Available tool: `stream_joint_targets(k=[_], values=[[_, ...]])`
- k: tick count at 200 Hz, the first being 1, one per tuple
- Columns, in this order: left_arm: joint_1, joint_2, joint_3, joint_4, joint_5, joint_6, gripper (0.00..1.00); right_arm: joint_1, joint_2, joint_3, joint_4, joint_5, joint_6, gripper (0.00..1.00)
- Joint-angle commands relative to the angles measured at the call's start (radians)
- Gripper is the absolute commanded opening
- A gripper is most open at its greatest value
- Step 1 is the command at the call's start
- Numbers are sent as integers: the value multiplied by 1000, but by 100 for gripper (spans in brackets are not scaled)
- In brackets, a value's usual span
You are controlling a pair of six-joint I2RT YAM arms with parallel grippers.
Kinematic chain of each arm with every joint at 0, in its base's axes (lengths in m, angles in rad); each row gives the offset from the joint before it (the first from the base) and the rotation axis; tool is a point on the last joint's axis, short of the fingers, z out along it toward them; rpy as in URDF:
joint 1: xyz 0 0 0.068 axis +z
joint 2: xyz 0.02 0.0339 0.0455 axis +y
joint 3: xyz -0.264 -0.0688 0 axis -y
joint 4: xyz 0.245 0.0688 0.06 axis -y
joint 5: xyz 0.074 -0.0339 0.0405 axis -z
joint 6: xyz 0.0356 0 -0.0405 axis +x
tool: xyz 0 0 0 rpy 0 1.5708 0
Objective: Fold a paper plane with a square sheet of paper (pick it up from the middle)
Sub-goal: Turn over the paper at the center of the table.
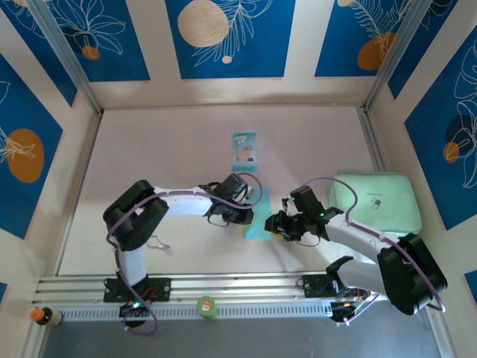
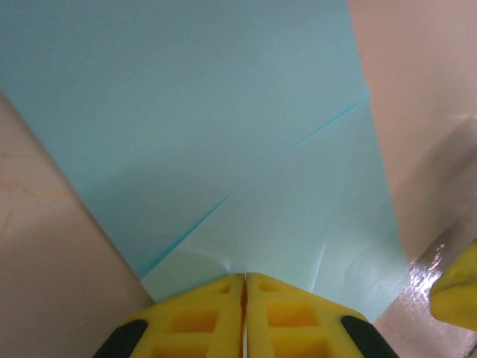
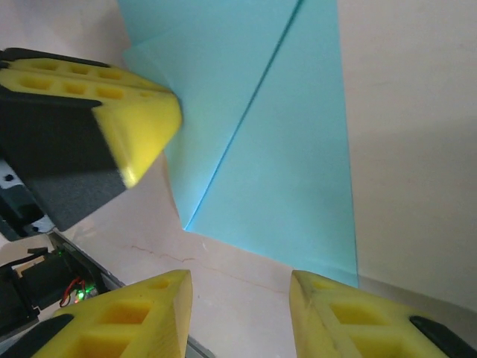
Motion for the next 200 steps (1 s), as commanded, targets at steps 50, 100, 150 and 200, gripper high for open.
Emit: stream_joint_targets(k=[50, 100, 150, 200], values=[[4, 20, -80, 25, 20, -48, 7, 19, 58, 22, -29, 67, 34, 40], [5, 17, -73, 20, 20, -46, 6, 5, 123, 40, 35, 55, 16, 41], [5, 20, -70, 12, 20, -45, 5, -24, 180, 78, 146, -15, 17, 42], [4, 21, -65, 3, 22, -43, 5, -95, 237, 107, 203, -78, 5, 42]])
